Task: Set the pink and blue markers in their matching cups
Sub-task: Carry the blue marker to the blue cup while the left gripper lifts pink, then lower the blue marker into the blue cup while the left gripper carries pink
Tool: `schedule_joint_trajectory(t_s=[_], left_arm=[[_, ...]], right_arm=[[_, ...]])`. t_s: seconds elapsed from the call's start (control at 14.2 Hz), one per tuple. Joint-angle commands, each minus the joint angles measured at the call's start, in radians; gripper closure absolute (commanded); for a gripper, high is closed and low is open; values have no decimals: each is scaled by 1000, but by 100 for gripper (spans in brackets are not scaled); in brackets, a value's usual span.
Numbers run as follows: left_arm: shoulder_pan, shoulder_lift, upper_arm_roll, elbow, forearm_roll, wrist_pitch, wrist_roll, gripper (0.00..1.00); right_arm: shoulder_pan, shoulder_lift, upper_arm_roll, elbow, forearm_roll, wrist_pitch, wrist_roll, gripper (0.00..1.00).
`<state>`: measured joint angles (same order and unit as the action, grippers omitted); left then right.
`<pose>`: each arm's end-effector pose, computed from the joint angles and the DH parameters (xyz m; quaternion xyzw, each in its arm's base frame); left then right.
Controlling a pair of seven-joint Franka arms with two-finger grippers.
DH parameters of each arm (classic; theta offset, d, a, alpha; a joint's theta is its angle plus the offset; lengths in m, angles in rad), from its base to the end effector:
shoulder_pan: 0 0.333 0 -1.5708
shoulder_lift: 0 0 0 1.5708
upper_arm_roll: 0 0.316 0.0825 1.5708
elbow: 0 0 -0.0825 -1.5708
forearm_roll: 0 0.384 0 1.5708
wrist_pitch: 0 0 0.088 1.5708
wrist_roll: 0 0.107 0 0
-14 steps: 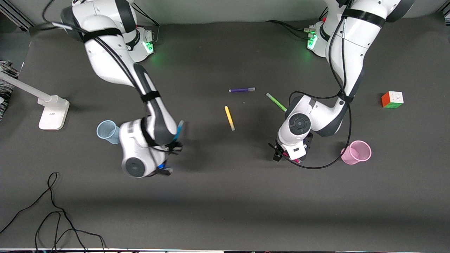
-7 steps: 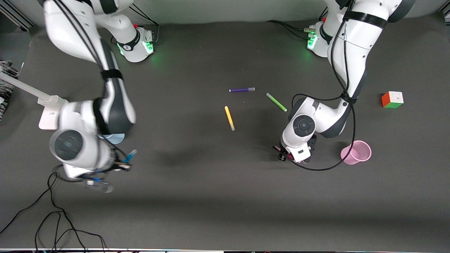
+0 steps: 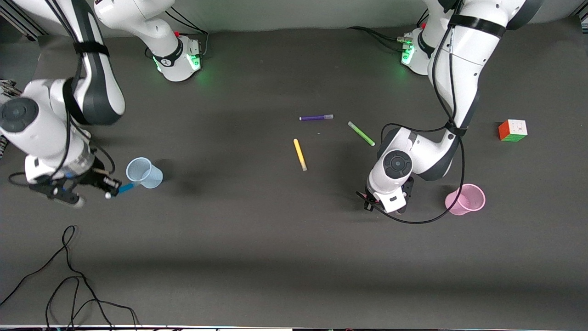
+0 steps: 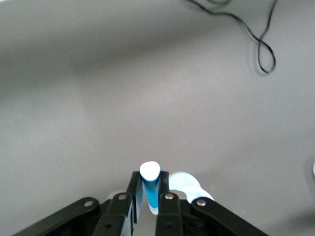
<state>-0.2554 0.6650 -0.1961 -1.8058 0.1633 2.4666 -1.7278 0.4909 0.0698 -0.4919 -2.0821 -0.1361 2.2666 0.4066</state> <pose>0.5906 -0.2774 0.1811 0.8279 0.5608 -0.0048 0.0099 0.5698 -0.0010 0.4094 0.9826 -0.1604 0.0737 0.0575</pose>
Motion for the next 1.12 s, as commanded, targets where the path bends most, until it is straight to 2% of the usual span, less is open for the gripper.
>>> schedule_joint_trajectory(t_s=[0.0,0.14,0.28,0.42,0.63,0.91,1.05], left_arm=[[2,-71,6,2,18,-43,-9,100],[42,-143,0,20,7,-139,51,100],[79,-215,-2,49,-52,-255,170,100],[138,-298,-2,54,-134,-372,378,100],[247,-393,0,54,-159,-572,746,100],[413,-432,7,75,-154,-766,1309,100],[453,-418,9,124,-142,-843,1485,100]], right_arm=[[21,-68,-5,-116,-56,37,-15,100],[17,-67,-7,-138,-83,51,-15,100],[17,-67,-37,-156,-132,82,-15,100],[15,-62,-51,-179,-149,128,-15,100],[15,-50,-68,-216,-149,201,-15,100],[15,-41,-68,-228,-149,209,-20,100],[17,-35,-68,-245,-149,237,-23,100]])
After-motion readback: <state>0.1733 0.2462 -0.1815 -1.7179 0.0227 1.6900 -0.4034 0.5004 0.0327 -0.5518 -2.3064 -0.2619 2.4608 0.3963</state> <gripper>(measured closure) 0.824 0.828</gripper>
